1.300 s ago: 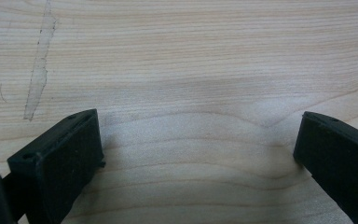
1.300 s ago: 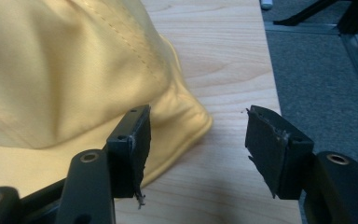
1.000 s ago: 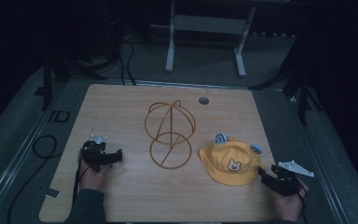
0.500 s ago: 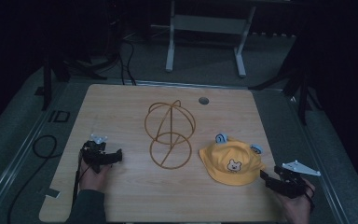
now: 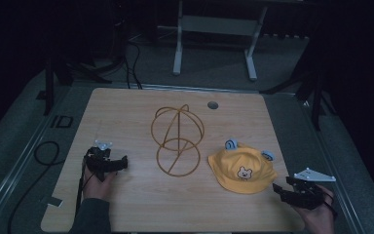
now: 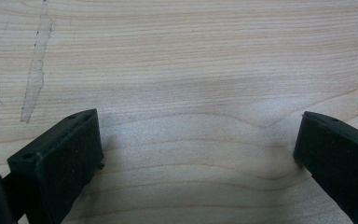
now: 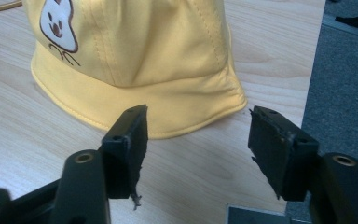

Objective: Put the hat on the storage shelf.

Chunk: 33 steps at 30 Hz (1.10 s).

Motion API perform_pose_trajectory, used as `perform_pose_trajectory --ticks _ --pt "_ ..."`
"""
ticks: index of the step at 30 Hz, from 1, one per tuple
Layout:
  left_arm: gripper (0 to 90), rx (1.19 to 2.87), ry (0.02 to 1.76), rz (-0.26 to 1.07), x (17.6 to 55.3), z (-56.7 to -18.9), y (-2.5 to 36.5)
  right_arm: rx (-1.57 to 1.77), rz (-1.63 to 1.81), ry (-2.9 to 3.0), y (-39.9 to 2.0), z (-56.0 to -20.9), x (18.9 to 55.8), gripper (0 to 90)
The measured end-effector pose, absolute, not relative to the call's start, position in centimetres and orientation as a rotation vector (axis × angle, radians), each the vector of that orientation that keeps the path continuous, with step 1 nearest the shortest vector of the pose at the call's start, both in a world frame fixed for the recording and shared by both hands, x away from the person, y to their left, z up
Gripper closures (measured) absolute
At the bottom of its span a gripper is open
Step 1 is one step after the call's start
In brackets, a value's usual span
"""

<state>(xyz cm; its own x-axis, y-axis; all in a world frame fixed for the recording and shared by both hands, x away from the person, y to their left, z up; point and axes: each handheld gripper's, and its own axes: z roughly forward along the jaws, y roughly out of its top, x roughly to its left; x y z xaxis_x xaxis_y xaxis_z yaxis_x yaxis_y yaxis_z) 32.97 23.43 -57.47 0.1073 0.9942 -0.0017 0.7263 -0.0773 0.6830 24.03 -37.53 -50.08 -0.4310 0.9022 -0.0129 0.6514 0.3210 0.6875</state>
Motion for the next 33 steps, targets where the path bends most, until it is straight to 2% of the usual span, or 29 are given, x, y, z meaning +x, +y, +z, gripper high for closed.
perform_pose_trajectory --ticks 7,8,11,13,16,21,33 --pt "0.9 1.858 1.672 0.658 33.0 -57.5 23.4 1.342 0.848 2.253 -37.3 -49.0 24.3 29.9" --pt "0.9 1.859 1.672 0.658 33.0 -57.5 23.4 1.335 0.850 2.264 -37.2 -48.6 24.4 25.8" --pt "0.9 1.858 1.673 0.658 33.0 -57.5 23.4 1.333 0.865 2.282 -37.2 -48.3 24.6 24.7" --pt "0.9 1.858 1.671 0.658 33.0 -57.5 23.4 1.310 0.887 2.311 -37.2 -47.9 24.7 19.1" --pt "0.9 1.858 1.672 0.658 33.0 -57.5 23.4 1.299 0.875 2.321 -37.1 -47.7 24.9 18.7" --pt "0.9 1.859 1.673 0.657 33.0 -57.5 23.4 1.304 0.841 2.341 -36.9 -47.2 25.3 28.6" --pt "0.9 1.873 1.658 0.652 32.9 -57.5 23.2 1.183 0.745 2.435 -35.9 -45.8 26.5 42.7"
